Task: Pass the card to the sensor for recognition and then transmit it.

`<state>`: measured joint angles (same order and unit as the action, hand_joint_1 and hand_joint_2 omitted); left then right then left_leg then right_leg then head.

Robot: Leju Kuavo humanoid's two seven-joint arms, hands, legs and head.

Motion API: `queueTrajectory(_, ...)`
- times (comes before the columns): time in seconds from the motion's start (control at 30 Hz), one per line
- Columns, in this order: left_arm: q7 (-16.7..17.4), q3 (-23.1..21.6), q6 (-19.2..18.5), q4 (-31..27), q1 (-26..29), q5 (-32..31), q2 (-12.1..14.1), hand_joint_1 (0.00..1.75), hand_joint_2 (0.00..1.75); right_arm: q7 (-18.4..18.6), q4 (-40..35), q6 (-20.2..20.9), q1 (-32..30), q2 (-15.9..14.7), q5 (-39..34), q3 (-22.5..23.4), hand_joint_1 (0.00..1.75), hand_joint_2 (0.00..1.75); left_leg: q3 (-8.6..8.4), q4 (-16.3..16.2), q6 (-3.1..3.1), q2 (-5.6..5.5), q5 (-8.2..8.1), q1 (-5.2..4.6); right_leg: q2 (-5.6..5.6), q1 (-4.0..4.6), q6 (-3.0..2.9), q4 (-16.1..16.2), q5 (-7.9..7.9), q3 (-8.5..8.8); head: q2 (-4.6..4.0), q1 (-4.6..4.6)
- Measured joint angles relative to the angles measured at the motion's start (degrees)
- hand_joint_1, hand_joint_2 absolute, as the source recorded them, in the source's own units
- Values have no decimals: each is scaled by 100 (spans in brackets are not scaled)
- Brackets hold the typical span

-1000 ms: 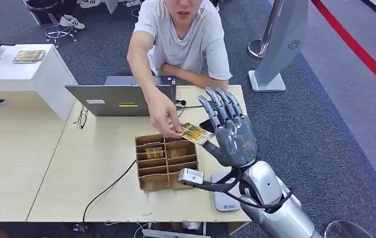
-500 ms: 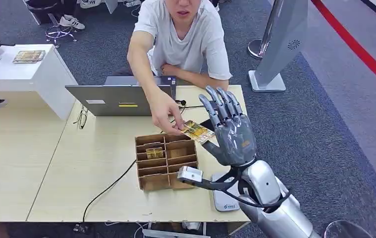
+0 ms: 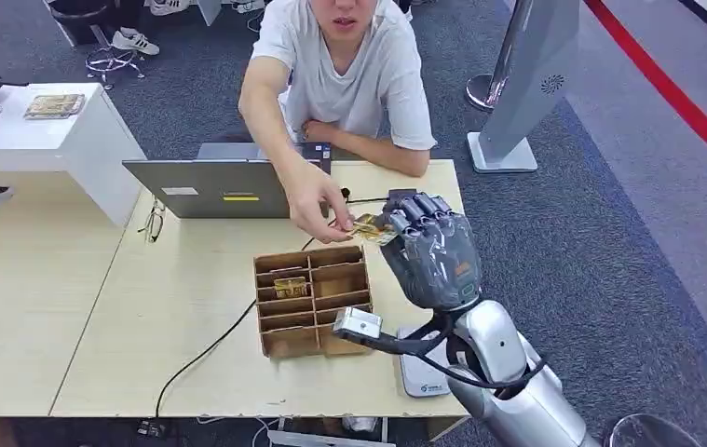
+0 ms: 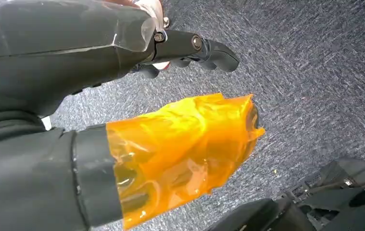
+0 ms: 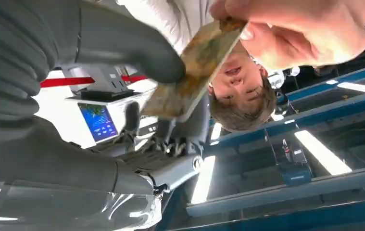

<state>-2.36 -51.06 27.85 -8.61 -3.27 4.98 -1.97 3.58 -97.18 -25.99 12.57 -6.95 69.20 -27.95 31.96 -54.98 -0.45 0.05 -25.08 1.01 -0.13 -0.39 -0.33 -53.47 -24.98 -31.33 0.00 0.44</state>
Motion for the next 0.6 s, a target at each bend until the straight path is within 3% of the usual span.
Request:
queueTrajectory(0.3,-11,-41,2,0,1,-2,0,0,0,-52,-11,-7,-40,28,-54,0,175,175,0,0,0,0,0,0,0,0,0,0,0,0,0,0)
queueTrajectory(0.6,-17,-81,39,0,3,44,2,0,0,-439,-123,136,-104,109,-907,-88,175,175,0,0,0,0,0,0,0,0,0,0,0,0,0,-2)
